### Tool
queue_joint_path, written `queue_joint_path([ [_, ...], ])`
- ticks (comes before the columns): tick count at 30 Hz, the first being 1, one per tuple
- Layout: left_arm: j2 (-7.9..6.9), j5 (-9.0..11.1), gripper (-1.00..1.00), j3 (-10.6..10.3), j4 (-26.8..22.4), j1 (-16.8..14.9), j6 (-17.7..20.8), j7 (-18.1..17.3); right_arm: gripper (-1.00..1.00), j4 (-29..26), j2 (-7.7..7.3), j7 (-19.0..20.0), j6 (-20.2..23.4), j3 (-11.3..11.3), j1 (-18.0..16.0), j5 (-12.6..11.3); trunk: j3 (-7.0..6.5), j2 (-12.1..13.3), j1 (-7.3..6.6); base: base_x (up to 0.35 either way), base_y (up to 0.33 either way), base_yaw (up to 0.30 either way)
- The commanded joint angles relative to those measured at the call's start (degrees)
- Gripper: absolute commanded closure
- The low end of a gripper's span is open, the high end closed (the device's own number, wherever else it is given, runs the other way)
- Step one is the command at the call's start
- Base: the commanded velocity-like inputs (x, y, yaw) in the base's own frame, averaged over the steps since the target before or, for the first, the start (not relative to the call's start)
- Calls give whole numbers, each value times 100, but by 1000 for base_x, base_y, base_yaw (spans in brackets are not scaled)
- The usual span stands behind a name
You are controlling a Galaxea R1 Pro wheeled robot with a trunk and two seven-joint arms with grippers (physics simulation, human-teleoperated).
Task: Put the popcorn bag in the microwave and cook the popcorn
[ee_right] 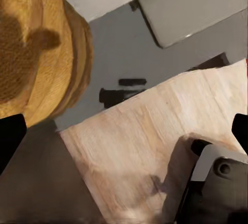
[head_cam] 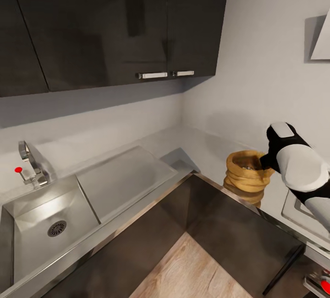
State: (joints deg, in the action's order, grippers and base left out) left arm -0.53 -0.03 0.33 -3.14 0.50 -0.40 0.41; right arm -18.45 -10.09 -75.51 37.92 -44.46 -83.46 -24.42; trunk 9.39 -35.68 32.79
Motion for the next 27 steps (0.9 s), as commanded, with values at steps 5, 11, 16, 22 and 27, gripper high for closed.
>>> queue_joint_path([
  [5, 0, 1, -100, 3, -11, 3, -4, 3, -100, -42, 543, -358, -1006, 3, -3, -294, 8, -7, 2, 0, 0, 0],
  [11, 0, 0, -100, 3, -11, 3, -4, 6, -100, -49, 851, -589, -1878, 1, -3, -316, 8, -7, 2, 0, 0, 0],
  [16, 1, -3, -100, 2, -11, 3, -4, 7, -100, -186, 859, -596, -1943, -10, -3, -318, 8, -7, 2, 0, 0, 0],
  [22, 0, 2, -100, 2, -11, 3, -4, 5, -100, -343, 860, -596, -2153, -52, -3, -365, 8, -7, 2, 3, 0, 0],
  [27, 0, -1, -100, 3, -11, 3, -4, 5, -100, -376, 873, -616, -2436, -78, -3, -716, 8, -7, 2, 49, 10, 0],
])
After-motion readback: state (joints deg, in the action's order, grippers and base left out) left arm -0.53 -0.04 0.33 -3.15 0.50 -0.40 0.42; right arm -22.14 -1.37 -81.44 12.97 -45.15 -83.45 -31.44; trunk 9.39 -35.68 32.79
